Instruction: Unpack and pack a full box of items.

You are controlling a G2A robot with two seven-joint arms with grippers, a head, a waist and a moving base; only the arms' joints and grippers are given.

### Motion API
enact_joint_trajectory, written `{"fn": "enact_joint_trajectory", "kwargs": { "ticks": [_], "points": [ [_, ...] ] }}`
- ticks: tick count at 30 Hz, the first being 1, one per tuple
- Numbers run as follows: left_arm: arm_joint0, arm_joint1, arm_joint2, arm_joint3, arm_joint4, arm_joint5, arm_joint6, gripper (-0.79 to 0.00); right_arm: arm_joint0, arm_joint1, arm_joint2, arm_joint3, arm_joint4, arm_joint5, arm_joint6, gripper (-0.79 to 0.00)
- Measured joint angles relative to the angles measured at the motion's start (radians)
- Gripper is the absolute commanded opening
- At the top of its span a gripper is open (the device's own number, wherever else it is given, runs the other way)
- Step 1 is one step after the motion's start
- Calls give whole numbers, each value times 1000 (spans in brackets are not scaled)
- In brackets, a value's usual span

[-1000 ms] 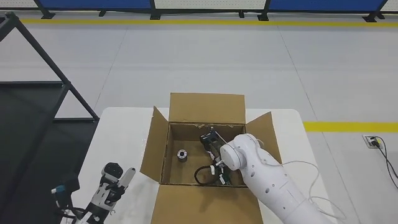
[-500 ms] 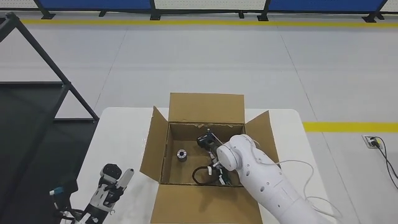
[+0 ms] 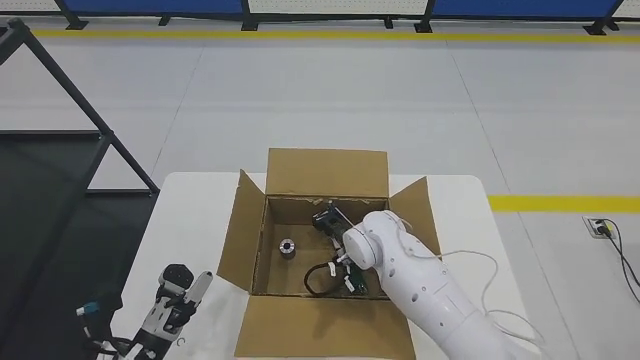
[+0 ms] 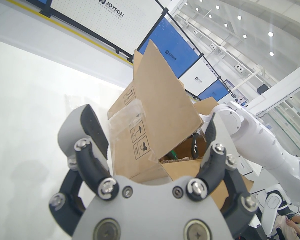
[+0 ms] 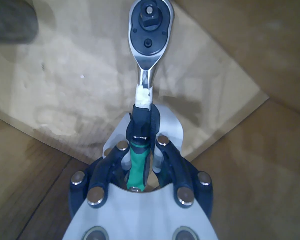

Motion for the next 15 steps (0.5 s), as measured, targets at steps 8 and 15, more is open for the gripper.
{"fn": "enact_joint_trajectory", "kwargs": {
  "ticks": [8, 15],
  "points": [
    [-9, 2, 3, 0, -2, -3, -11, 0, -81, 58, 119, -230, -25, -40, 59, -785],
    [-24, 3, 17, -2, 6, -4, -21, 0, -282, 131, 287, -612, -45, -126, 140, -785]
  ]
}}
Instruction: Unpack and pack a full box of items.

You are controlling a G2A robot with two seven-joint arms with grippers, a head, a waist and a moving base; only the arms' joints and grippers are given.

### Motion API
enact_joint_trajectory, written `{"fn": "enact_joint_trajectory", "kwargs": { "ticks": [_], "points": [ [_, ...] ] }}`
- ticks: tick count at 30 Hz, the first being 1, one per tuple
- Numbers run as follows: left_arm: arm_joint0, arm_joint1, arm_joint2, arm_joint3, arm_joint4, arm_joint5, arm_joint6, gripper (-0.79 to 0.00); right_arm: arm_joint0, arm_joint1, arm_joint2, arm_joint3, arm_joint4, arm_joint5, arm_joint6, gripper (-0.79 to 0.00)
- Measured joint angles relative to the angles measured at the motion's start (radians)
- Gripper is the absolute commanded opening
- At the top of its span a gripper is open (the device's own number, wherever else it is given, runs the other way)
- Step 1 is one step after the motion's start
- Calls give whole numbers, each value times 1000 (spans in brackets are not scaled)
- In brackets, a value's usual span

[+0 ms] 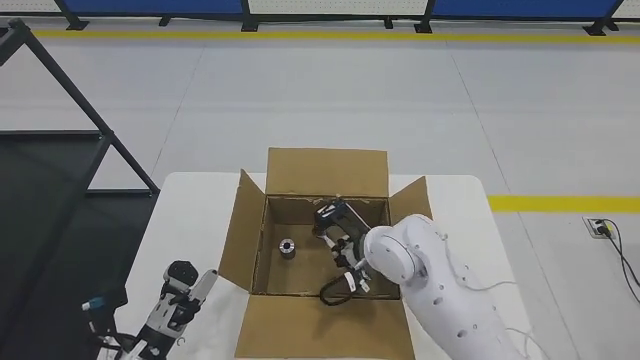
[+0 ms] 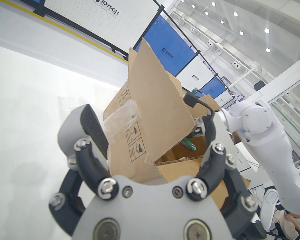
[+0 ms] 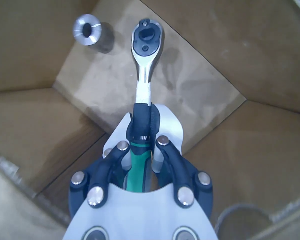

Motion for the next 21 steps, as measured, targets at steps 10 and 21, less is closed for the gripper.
{"fn": "enact_joint_trajectory", "kwargs": {
  "ticks": [10, 21],
  "points": [
    [-11, 1, 18, -6, 17, -2, -4, 0, -173, 40, 104, -310, 36, -97, -21, -785],
    [-2, 3, 12, 3, 12, -4, 7, 0, -232, 49, 184, -407, 103, -86, -272, -785]
  ]
}}
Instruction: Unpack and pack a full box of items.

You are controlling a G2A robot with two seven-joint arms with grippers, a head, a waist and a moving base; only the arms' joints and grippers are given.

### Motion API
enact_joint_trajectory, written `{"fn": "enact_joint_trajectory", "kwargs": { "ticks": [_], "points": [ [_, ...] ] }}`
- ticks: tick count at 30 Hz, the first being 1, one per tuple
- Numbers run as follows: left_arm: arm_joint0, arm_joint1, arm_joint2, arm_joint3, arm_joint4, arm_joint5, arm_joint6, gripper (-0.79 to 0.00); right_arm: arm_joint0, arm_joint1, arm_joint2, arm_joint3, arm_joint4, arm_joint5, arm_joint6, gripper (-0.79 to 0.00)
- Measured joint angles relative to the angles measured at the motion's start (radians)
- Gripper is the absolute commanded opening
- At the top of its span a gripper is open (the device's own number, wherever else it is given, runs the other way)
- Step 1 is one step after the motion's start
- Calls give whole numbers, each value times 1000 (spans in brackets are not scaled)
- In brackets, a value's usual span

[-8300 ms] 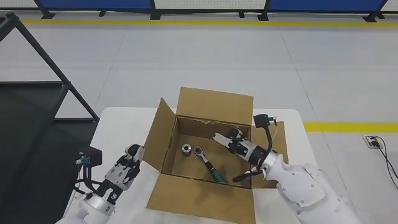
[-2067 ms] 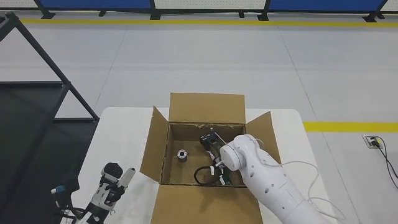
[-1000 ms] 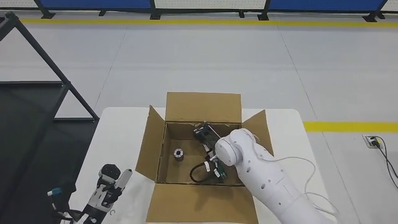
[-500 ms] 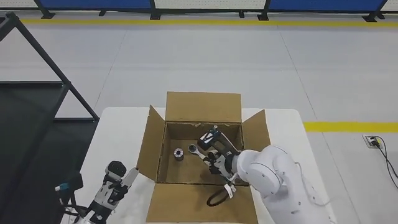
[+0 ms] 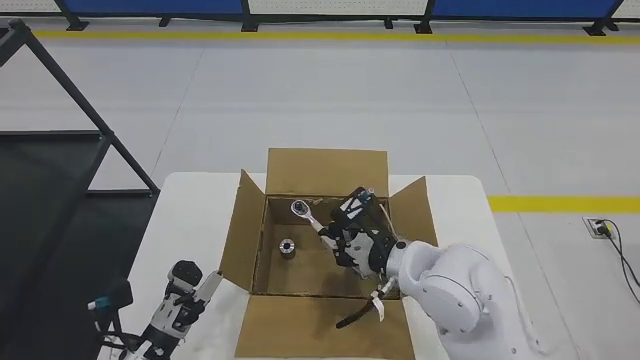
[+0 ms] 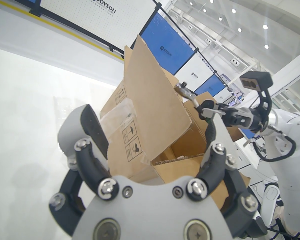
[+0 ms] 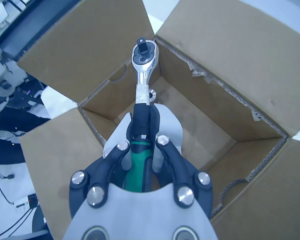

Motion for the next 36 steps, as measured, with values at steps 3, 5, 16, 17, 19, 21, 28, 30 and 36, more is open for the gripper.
{"fn": "enact_joint_trajectory", "kwargs": {
  "ticks": [3, 5, 16, 17, 19, 21, 28, 30, 36],
  "points": [
    [-2, 1, 0, 3, -2, -3, -1, 0, -43, 7, 42, -49, 24, -10, -51, -785],
    [-5, 1, 2, 6, -3, -5, -3, 0, -67, 12, 61, -70, 13, -21, -74, -785],
    [-11, 3, 16, 15, 3, -5, -11, 0, -70, 13, 62, -72, 8, -23, -76, -785],
    [-9, 3, 17, 13, 5, -4, -11, 0, -70, 13, 62, -72, 8, -23, -76, -785],
    [-4, 3, 16, 7, 7, -3, -9, 0, -77, 13, 58, -70, 12, -24, -87, -785],
    [5, 3, 14, 1, 10, -3, -6, 0, -82, 14, 60, -71, 34, -26, -110, -785],
    [11, 4, 27, 4, 13, -3, -9, 0, -121, 27, 165, -149, 66, 22, -166, -785],
    [3, 4, 37, 4, 18, -2, -17, 0, -154, 33, 217, -187, 72, 38, -179, -785],
    [-22, 4, 64, -1, 35, 4, -38, 0, -274, 50, 395, -297, 109, 65, -222, -785]
  ]
}}
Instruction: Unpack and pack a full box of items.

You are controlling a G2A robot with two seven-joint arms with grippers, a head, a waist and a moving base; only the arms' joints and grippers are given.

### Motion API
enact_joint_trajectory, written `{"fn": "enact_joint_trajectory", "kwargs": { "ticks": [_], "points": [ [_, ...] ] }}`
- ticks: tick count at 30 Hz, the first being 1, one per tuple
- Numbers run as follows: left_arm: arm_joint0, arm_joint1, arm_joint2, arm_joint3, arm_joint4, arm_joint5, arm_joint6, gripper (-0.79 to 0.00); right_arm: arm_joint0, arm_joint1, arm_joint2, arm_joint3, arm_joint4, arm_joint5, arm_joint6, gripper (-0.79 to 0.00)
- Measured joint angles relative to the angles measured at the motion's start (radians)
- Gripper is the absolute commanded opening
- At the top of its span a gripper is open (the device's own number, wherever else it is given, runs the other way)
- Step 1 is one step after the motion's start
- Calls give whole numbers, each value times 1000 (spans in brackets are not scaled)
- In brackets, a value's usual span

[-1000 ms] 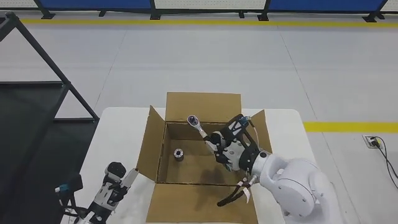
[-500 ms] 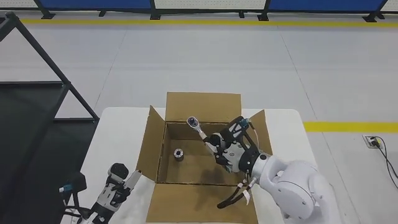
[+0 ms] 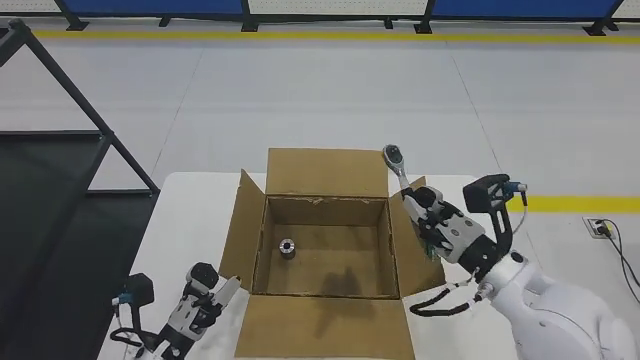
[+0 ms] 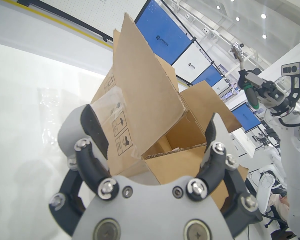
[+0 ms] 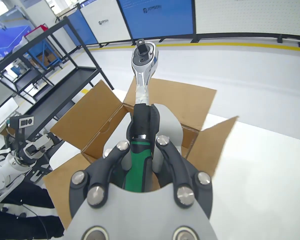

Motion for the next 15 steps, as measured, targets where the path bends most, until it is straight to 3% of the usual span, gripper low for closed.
{"fn": "enact_joint_trajectory", "kwargs": {
  "ticks": [8, 15],
  "points": [
    [-29, 0, 37, -8, 22, 18, -21, 0, -159, 17, 233, -30, 74, 17, -35, -785],
    [-43, 1, 50, -18, 36, 25, -23, 0, -226, 26, 305, 81, 86, 33, -44, -785]
  ]
}}
